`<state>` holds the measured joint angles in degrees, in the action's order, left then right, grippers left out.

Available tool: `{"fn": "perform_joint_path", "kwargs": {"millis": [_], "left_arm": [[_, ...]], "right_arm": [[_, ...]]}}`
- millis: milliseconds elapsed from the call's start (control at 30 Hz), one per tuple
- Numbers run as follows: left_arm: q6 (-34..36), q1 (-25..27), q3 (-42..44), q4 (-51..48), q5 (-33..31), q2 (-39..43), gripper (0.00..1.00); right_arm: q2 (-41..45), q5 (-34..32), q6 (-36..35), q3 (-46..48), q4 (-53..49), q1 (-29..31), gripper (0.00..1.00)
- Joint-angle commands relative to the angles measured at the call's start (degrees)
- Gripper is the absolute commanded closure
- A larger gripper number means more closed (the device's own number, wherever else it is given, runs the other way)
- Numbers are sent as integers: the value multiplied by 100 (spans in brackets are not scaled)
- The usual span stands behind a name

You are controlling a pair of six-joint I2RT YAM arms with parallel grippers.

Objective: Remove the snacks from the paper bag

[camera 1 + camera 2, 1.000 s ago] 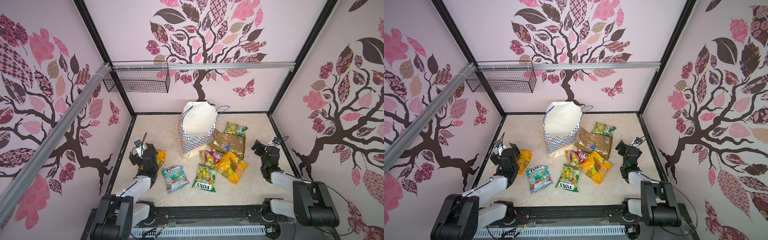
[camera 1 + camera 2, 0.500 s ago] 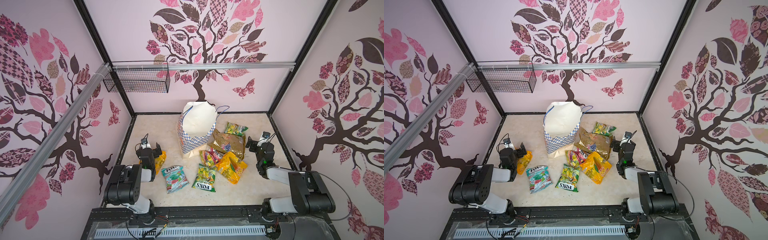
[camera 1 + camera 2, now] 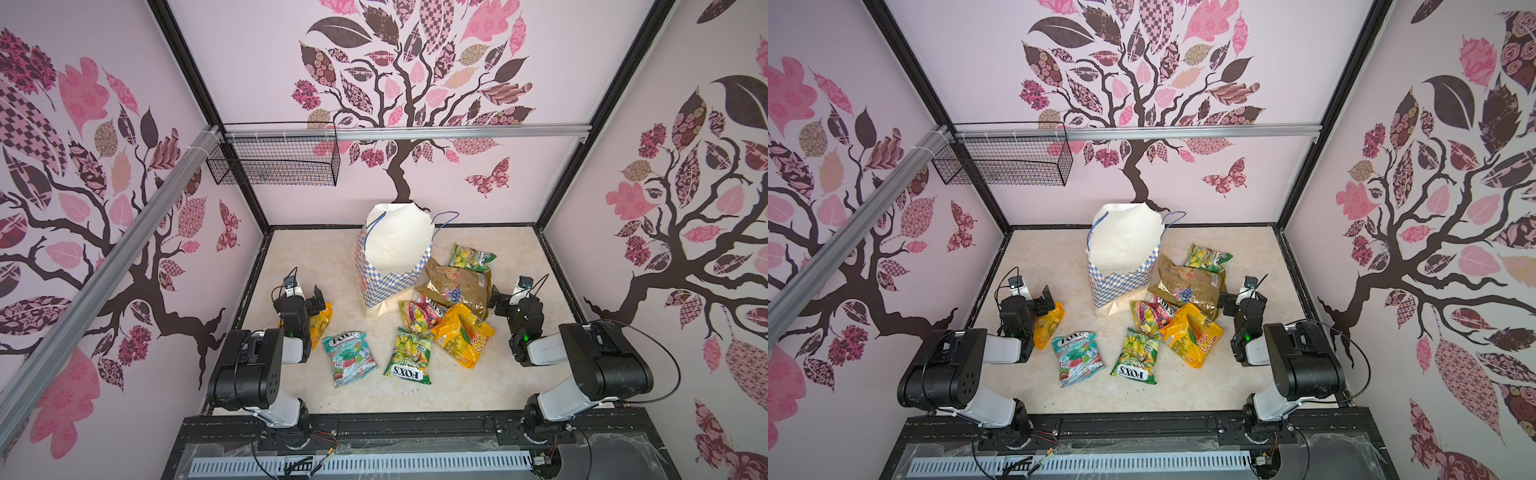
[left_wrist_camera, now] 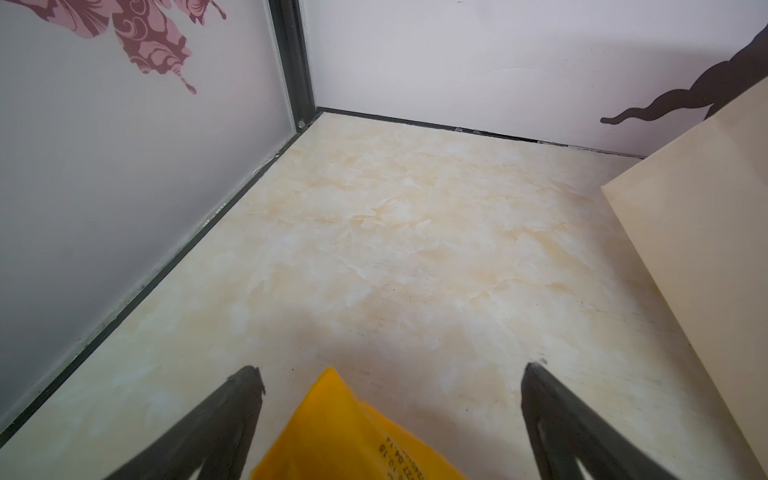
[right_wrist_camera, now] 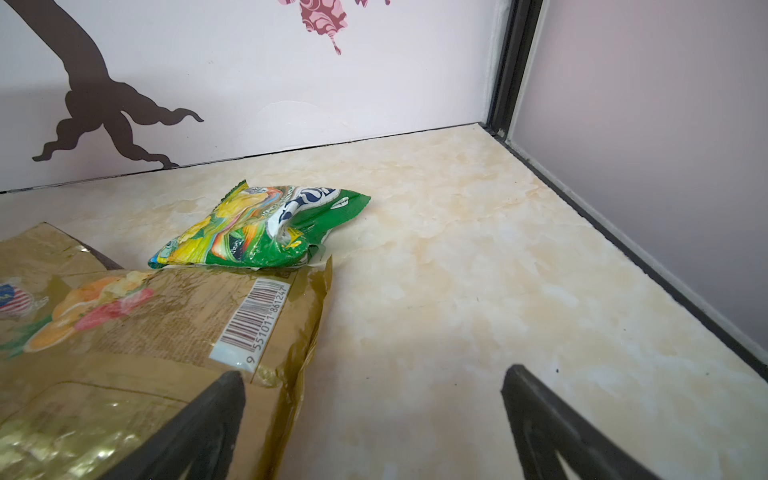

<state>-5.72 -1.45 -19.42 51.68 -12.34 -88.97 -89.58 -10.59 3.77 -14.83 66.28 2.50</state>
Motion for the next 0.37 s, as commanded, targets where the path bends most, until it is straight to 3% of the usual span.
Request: {"fn": "perform_joint_path", "kwargs": {"millis": [0,333], "left_arm": [[82,22,-143,-28,54,-5,1],[87,22,-141,-29,56,2,1]], "right_arm": [[-16,39,-54,-82,174,27,0],[-1,39,-39,-74,191,29,0]]}}
